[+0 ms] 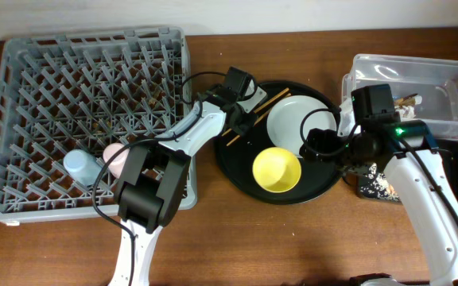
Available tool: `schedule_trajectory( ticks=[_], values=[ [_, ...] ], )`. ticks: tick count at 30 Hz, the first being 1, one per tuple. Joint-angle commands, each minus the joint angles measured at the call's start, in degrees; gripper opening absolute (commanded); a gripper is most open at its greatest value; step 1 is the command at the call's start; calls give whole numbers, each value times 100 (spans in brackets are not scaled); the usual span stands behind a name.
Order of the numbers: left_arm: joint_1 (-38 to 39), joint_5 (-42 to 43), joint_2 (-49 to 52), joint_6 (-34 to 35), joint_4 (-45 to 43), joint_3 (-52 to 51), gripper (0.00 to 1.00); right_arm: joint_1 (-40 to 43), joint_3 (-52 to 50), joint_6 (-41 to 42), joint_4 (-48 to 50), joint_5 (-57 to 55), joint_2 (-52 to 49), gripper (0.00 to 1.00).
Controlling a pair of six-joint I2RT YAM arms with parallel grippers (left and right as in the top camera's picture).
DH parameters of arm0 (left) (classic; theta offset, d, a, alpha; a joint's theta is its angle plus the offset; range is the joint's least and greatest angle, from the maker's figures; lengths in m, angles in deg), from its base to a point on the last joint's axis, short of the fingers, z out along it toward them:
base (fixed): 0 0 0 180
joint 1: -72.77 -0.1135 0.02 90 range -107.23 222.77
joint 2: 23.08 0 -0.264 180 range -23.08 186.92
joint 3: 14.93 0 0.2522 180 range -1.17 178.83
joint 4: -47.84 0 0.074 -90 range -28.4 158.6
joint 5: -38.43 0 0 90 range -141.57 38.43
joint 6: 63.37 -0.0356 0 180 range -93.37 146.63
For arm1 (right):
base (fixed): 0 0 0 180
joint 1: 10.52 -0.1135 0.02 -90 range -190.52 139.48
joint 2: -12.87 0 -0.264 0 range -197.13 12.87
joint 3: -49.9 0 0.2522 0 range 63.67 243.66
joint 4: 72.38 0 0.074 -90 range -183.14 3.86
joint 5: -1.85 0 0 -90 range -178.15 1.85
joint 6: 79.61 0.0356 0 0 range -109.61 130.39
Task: Sort waste into correct bins and load items into the dishwasher rack
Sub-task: 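Grasp a wooden chopstick from the round tray with left gripper, then place the chopstick upright along the rack's right edge with left gripper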
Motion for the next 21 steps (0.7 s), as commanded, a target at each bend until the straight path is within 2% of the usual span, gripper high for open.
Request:
schedule_trajectory(
  ticks=[1, 5, 8, 11, 15, 16, 18, 21],
  values=[
    [46, -4, -17, 289, 245, -7, 0, 28, 63, 28, 4, 31, -20, 90],
    [-251, -7, -1366, 850, 1497, 492, 0, 28, 63, 28, 22, 31, -20, 90],
    [-562, -4, -2140, 1187, 2096, 492, 0, 28, 63, 26, 22, 31, -20, 90],
    [-1134, -387, -2415, 2092, 2802, 485, 0, 28, 63, 28, 22, 31, -20, 90],
    [-1523, -459, -2323, 2164, 2793, 348, 0, 28, 63, 26, 22, 31, -20, 90],
    [-1578, -522, -2323, 2365, 2780, 348, 0, 28, 63, 28, 22, 31, -20, 90],
    [-1591, -907, -2273, 2583, 2769, 345, 0, 28, 63, 26, 20, 31, -20, 90],
    [-1631, -992, -2275, 2643, 2712, 348, 0, 28, 63, 26, 17, 31, -20, 90]
  ],
)
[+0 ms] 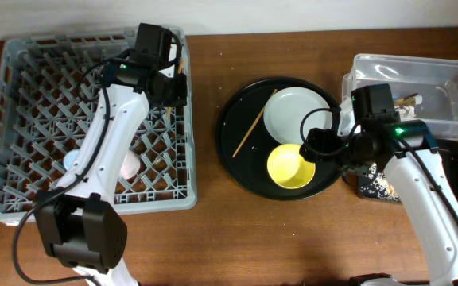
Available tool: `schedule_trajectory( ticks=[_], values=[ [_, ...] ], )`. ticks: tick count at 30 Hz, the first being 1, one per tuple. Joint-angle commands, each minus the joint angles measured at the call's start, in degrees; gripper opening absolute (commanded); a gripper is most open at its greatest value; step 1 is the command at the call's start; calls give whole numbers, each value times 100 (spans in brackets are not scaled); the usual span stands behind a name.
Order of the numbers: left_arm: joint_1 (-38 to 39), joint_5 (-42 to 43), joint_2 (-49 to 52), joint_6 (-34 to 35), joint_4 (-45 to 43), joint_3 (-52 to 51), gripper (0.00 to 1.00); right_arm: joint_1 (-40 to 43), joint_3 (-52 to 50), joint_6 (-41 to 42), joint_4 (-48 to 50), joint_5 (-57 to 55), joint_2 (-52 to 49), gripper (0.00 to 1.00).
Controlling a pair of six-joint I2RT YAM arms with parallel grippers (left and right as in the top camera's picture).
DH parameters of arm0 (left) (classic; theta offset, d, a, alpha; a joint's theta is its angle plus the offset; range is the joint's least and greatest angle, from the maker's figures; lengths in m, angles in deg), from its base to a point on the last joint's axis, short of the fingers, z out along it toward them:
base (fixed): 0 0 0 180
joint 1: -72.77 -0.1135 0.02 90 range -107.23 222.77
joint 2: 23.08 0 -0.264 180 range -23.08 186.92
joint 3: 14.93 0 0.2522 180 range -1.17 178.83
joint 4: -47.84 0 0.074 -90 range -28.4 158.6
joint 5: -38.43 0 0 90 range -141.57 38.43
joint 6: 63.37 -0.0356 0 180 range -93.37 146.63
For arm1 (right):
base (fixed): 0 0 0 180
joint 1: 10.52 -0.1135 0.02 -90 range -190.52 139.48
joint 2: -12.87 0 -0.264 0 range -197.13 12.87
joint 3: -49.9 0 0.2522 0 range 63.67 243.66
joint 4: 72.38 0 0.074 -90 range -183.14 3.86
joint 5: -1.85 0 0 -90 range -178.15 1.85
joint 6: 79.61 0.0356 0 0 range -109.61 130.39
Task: Sort waste into correct bins and load items into the dishwasher rack
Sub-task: 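Place the chopstick upright along the rack's right edge with left gripper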
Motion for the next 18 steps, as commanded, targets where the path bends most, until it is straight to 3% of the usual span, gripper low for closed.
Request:
schedule_trajectory(
  ticks=[1, 11, 14, 16, 18],
  values=[
    [-68, -251, 59, 188, -46, -39, 0, 28, 63, 28, -2, 31, -11, 90],
    [2, -22, 807, 297, 330, -57, 6, 28, 63, 31, -7, 33, -11, 90],
    [2, 616, 765, 297, 358, -48, 39, 28, 63, 28, -7, 33, -11, 90],
    [15, 1353, 595, 297, 358, -44, 52, 28, 63, 31, -4, 33, -11, 90],
    [173, 1801, 439, 293, 356, -44, 54, 28, 63, 28, -4, 31, -11, 90]
  ],
)
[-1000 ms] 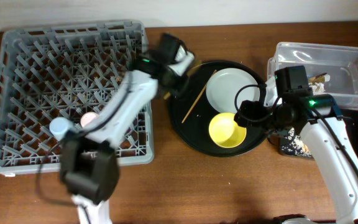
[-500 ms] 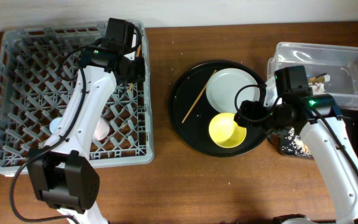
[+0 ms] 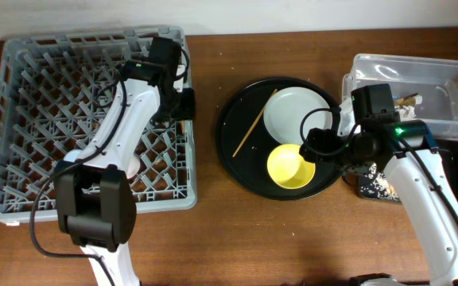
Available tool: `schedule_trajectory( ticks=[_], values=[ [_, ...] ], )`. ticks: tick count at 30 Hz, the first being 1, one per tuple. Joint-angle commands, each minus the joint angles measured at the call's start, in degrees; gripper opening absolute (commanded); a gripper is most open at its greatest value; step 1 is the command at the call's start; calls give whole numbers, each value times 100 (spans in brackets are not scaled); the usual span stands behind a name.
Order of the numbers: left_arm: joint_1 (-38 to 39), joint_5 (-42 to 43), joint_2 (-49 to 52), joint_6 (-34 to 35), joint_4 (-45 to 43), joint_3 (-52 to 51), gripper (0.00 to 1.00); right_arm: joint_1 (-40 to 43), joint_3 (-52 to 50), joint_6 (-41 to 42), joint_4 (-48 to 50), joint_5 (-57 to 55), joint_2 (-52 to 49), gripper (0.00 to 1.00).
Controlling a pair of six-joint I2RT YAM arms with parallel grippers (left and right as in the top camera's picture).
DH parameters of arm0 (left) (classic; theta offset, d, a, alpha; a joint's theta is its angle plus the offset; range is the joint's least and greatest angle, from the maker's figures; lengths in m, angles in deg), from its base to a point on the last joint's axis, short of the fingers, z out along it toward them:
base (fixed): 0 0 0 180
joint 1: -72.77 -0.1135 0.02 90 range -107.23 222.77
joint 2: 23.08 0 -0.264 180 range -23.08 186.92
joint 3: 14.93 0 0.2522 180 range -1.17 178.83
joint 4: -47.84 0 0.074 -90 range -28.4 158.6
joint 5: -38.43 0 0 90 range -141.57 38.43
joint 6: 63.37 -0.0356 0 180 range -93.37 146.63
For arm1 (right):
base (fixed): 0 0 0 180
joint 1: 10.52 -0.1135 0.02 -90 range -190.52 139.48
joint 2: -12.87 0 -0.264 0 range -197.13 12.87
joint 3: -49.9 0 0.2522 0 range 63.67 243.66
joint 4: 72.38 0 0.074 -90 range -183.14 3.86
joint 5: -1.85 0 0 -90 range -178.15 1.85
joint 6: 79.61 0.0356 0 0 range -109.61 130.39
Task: Sort waste into correct bins and load items into the dishwasher rack
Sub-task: 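Place the chopstick upright along the rack's right edge with left gripper, then grasp the second chopstick from the round tray with left gripper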
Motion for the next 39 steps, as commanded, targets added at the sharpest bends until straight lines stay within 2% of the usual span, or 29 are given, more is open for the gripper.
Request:
schedule_trajectory(
  ticks=[1, 4, 6, 8, 10, 13, 15, 17, 19, 23, 24, 26, 27, 30, 34, 36, 37, 39],
  values=[
    [310, 872, -374, 2, 7, -2, 54, 28, 63, 24, -4, 31, -9, 91],
    [739, 271, -428, 4, 4, 9, 54, 28, 63, 24, -7, 31, -9, 90],
    [811, 428, -444, 0, -2, 127, 54, 28, 63, 24, 0, 31, -9, 91],
    [1019, 417, -415, -702, -199, 103, 54, 28, 63, 24, -9, 31, -9, 91],
    [1386, -9, -216, -1355, -391, 96, 54, 28, 63, 24, -15, 31, -9, 91],
    [1755, -796, 367, -1508, -702, 92, 54, 28, 63, 24, -13, 31, -9, 91],
    [1808, -817, 868, -1563, -1084, 92, 53, 28, 63, 26, -11, 31, -9, 91],
    [1808, -651, 1246, -1589, -1296, 92, 44, 28, 63, 26, 4, 31, -9, 91],
    [1827, -522, 1445, -1681, -1307, 92, 44, 28, 63, 26, 7, 31, -9, 91],
    [1878, -520, 1705, -1681, -1226, 92, 38, 28, 63, 26, 7, 31, -9, 91],
    [1875, -522, 1749, -1681, -1217, 92, 30, 28, 63, 26, 4, 31, -9, 91],
    [1875, -522, 1779, -1679, -1200, 92, 6, 28, 63, 26, 7, 31, -9, 91],
    [1875, -525, 1779, -1679, -1202, 94, 0, 28, 63, 26, 7, 31, -9, 91],
    [1836, -544, 1694, -1670, -844, 286, 0, 28, 63, 26, 7, 31, -9, 91],
    [1563, -542, 994, -1078, 352, 1471, 0, 28, 63, 24, 7, 31, -9, 91],
    [1447, -560, 564, -940, 597, 1633, 0, 28, 63, 24, 4, 31, -9, 91],
    [1357, -664, 396, -752, 726, 1633, 0, 28, 63, 24, 4, 31, -9, 91],
    [935, -1394, 90, -96, 1296, 1633, 0, 28, 63, 24, 4, 31, -9, 91]
  ],
)
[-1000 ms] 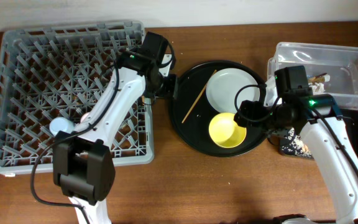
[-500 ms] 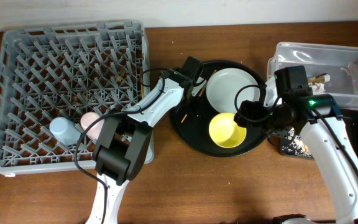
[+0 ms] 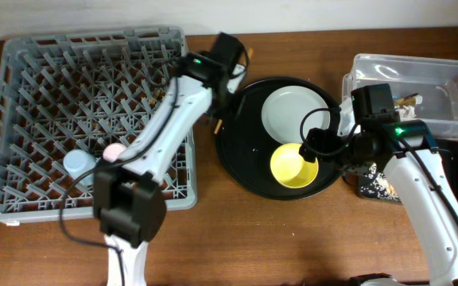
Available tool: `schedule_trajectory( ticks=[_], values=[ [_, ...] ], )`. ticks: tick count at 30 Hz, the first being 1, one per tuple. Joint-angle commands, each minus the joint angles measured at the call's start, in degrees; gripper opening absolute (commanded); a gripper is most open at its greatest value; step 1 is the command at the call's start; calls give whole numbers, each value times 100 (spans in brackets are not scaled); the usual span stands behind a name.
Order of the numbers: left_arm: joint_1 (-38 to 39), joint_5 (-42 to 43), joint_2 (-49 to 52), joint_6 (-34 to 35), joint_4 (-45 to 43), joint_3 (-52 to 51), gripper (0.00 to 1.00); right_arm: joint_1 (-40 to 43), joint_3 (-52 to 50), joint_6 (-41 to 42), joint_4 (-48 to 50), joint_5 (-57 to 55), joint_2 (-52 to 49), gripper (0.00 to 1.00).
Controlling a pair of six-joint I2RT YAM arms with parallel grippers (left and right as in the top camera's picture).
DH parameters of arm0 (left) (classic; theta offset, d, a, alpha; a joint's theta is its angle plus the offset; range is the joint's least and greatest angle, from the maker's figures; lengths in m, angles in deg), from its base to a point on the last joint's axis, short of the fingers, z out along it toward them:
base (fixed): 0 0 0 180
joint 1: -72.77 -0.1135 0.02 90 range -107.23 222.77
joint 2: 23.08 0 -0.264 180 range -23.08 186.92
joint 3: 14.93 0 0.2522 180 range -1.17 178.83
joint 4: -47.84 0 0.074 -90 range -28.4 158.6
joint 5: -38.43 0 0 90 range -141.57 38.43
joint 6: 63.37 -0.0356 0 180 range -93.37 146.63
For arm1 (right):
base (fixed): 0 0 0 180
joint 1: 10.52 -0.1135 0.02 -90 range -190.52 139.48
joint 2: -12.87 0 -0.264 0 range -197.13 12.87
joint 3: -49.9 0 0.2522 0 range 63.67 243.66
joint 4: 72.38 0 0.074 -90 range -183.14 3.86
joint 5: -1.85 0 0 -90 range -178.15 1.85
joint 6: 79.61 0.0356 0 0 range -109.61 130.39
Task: Sort waste into correct bins and load items into the dishwasher rack
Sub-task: 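Grasp the second chopstick from the round tray with left gripper, then place the second chopstick in the rack beside the first with left gripper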
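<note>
The black round tray (image 3: pixel 241 163) holds a white plate (image 3: pixel 293 111) and a yellow bowl (image 3: pixel 294 164). My left gripper (image 3: pixel 218 107) hangs over the tray's left rim, next to the grey dishwasher rack (image 3: pixel 22 159). It looks shut on a wooden chopstick (image 3: pixel 214 124), whose end pokes out below the fingers. No chopstick lies on the tray. My right gripper (image 3: pixel 318 147) rests at the bowl's right rim; its jaws are hidden from above. A blue cup (image 3: pixel 78 163) and a pink cup (image 3: pixel 111 151) stand in the rack.
A clear plastic bin (image 3: pixel 452 79) with scraps stands at the back right. A dark patterned container (image 3: pixel 372 187) sits beside my right arm. The left arm stretches across the rack's right side.
My left gripper has moved from the rack's right edge to the tray's left rim. The single chopstick that lay on the tray is gone from there and shows at the gripper.
My left gripper was at two chopsticks on the tray. Then it was over the rack's back right corner, with one chopstick left on the tray. Then it stood at the rack's right edge, and now at the tray again. The right arm stayed put.
</note>
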Motion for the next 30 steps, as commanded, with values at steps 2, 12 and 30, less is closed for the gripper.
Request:
schedule_trajectory(
  ticks=[2, 12, 30],
  values=[
    [-914, -916, -555, 1462, 734, 94, 0, 28, 63, 28, -2, 31, -7, 91],
    [-1279, -750, -518, 1456, -337, -1338, 28, 28, 63, 31, -4, 31, -7, 92],
    [-1086, -164, -697, 1451, 457, -1307, 0, 28, 63, 31, -15, 31, -7, 91]
  ],
)
